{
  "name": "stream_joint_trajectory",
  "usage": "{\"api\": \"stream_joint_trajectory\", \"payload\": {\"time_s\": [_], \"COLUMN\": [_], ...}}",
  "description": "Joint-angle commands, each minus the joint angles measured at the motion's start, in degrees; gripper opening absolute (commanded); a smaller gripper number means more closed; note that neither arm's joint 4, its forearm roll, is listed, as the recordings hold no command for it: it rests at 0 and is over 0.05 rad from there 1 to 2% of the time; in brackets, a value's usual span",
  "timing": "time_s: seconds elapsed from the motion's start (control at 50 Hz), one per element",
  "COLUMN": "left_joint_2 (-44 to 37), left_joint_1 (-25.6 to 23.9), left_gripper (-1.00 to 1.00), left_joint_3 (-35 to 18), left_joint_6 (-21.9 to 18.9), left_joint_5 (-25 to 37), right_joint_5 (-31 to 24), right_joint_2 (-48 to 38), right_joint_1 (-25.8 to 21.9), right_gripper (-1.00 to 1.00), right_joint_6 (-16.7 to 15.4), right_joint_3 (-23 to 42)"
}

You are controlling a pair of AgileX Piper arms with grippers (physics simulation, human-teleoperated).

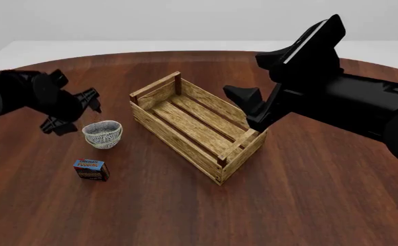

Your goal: Stack the right bowl on the left bowl and place them in the tray.

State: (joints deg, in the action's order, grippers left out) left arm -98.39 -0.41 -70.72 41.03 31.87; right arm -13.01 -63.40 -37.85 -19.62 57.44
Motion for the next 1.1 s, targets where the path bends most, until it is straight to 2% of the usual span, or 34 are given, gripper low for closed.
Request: {"api": "stream_joint_trajectory", "payload": {"time_s": [0.02,0.22,0.3,0.44,0.46,1.1], "left_joint_2": [0.0,-1.4,-2.2,-3.1,-3.9,-6.3], "left_joint_1": [0.0,0.0,1.3,1.5,2.9,2.5], "left_gripper": [1.00,1.00,1.00,1.00,1.00,1.00], "left_joint_3": [-3.8,-5.9,-7.5,-8.7,-9.9,-9.6], "left_joint_6": [-1.7,-2.5,-4.5,-5.4,-7.1,-8.0], "left_joint_5": [2.8,3.8,4.8,5.1,5.8,6.1], "right_joint_5": [0.0,0.1,0.0,-0.1,-0.2,-0.3], "right_joint_2": [-0.1,-0.7,-0.5,-0.5,-0.4,-0.2], "right_joint_1": [0.2,0.4,0.5,0.5,0.5,0.6], "right_gripper": [1.00,1.00,1.00,1.00,1.00,1.00], "right_joint_6": [0.0,0.0,0.0,0.0,0.1,0.0], "right_joint_3": [0.0,0.2,0.2,0.3,0.3,0.2]}}
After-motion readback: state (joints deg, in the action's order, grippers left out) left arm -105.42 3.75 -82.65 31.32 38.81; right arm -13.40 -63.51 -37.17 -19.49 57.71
